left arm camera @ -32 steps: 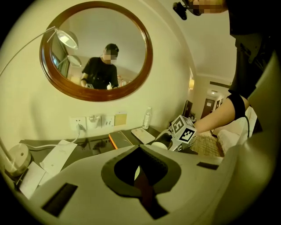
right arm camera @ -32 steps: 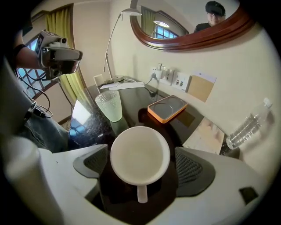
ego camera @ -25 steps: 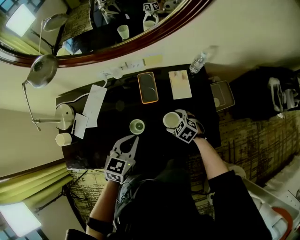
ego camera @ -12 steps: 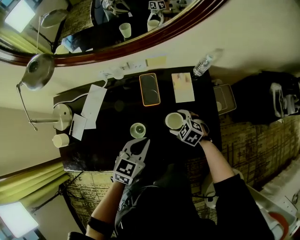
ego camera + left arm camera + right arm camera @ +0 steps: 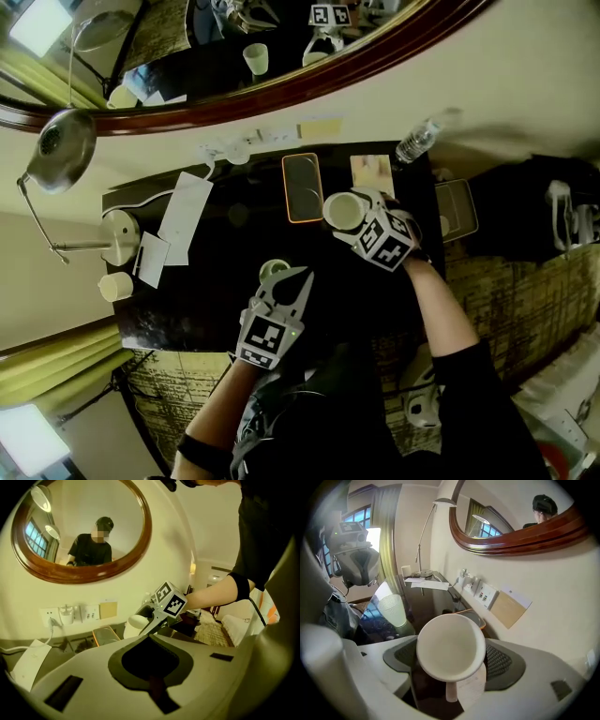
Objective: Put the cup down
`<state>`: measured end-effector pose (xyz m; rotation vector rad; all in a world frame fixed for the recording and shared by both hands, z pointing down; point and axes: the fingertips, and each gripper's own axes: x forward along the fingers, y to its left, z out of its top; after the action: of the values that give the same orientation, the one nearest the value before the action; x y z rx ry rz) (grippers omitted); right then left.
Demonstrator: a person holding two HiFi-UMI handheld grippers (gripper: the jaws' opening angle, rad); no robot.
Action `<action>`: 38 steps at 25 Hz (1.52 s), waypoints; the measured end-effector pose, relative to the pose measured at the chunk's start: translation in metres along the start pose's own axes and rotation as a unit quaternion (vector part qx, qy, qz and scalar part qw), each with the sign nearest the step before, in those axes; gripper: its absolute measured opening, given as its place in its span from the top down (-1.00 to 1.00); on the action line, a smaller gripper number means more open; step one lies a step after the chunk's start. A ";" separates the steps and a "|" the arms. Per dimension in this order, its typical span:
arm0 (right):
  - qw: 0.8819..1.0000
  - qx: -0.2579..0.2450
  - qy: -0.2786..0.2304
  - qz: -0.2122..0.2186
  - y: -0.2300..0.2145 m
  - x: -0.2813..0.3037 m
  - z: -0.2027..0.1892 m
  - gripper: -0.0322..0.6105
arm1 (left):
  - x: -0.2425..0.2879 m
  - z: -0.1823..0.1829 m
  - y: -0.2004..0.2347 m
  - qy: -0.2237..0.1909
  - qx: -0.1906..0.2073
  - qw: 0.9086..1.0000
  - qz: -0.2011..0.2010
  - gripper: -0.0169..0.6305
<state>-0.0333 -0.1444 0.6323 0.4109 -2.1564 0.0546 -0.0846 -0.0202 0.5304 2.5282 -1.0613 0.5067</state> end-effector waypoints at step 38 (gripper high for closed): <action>0.999 0.004 -0.025 -0.025 -0.083 0.107 0.090 -0.53 | 0.007 0.013 0.158 -0.028 0.015 0.994 0.109 0.94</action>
<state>-0.1350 -0.2686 0.6560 0.4755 -2.1946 0.0259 -0.1935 -0.1345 0.5506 2.4774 -1.3699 0.5157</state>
